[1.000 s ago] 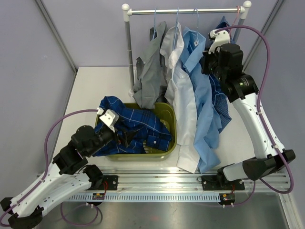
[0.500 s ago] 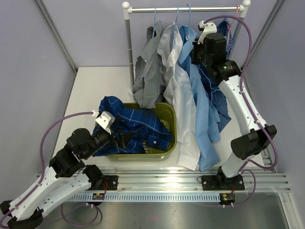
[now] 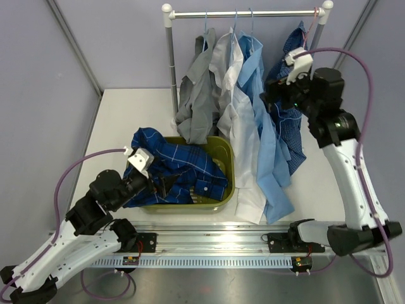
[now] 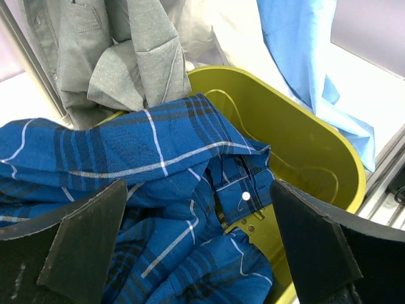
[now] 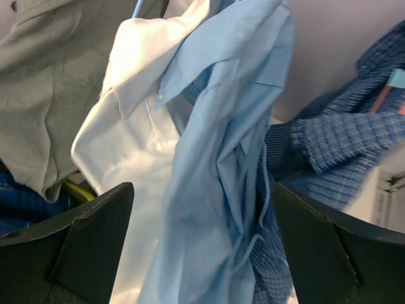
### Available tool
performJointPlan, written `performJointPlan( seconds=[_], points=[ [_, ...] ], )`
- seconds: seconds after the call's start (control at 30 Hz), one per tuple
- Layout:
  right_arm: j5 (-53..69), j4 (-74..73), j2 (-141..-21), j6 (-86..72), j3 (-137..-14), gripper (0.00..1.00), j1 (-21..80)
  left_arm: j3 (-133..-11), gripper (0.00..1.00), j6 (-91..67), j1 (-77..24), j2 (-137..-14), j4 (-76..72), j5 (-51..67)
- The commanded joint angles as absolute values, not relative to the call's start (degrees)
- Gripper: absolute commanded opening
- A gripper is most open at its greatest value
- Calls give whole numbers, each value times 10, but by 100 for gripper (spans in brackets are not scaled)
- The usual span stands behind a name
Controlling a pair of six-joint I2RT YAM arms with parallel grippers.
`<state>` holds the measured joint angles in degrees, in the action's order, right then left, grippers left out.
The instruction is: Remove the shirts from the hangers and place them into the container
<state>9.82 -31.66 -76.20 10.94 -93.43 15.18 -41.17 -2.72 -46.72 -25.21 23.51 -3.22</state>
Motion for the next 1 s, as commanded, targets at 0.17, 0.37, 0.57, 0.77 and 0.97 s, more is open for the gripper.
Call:
performJointPlan(
  seconds=[0.17,0.37,0.57,0.77,0.97],
  points=[
    [201,-409,-618,176,-838,93,70,-421,99,-7,-466,-289,183,-12],
    [371,-368,-612,37,-698,78,-140,-408,99,-4,-465,-280,179,-10],
    [516,-153,-621,-31,-541,56,-186,-406,99,-4,-465,-279,182,-7],
    [506,-13,-697,-75,-497,52,-185,-396,99,-4,-465,-269,181,-11],
    [490,90,-767,-78,-494,49,-177,-395,99,-7,-465,-268,182,-12]
  ],
)
